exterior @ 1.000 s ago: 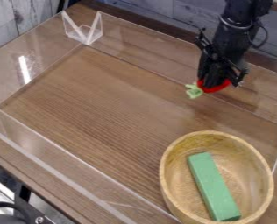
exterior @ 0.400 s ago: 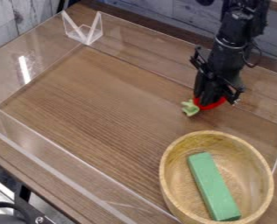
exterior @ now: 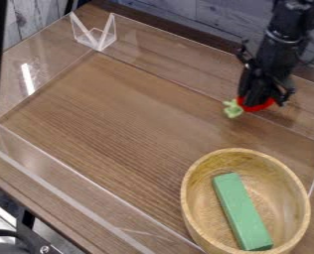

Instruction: Move the red object to the right side of the table

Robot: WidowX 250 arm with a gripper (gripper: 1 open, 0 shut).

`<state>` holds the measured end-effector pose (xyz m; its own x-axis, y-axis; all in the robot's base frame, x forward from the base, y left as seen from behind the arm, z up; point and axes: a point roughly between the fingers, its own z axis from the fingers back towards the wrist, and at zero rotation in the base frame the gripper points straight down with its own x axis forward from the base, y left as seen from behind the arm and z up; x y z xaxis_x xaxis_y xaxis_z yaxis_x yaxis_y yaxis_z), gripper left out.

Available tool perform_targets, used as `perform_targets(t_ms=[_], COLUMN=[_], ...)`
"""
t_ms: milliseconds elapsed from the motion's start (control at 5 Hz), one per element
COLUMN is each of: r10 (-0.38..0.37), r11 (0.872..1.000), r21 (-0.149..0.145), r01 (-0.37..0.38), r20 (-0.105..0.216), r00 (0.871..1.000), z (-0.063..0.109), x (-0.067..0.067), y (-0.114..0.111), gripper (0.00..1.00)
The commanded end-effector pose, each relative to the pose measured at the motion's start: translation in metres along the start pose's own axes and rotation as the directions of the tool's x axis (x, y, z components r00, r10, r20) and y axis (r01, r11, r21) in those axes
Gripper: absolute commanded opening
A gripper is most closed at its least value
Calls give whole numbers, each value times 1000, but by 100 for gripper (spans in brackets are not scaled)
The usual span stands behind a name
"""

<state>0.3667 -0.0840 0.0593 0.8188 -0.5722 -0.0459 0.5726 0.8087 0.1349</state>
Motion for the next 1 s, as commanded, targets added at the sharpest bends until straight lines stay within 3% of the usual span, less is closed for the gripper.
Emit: perform_targets(t_ms=[0,200,600,800], r10=[-35,-59,75,74], r11=[999,998,996,995], r21=[27,29,50,67], r01=[34,59,-73,-69], r20=[39,6,-52,-74], r00=[999,998,996,995], z=[20,9,13,9], x=[25,33,-2,2], y=[-18,-28,17,13], gripper=[0,0,0,0])
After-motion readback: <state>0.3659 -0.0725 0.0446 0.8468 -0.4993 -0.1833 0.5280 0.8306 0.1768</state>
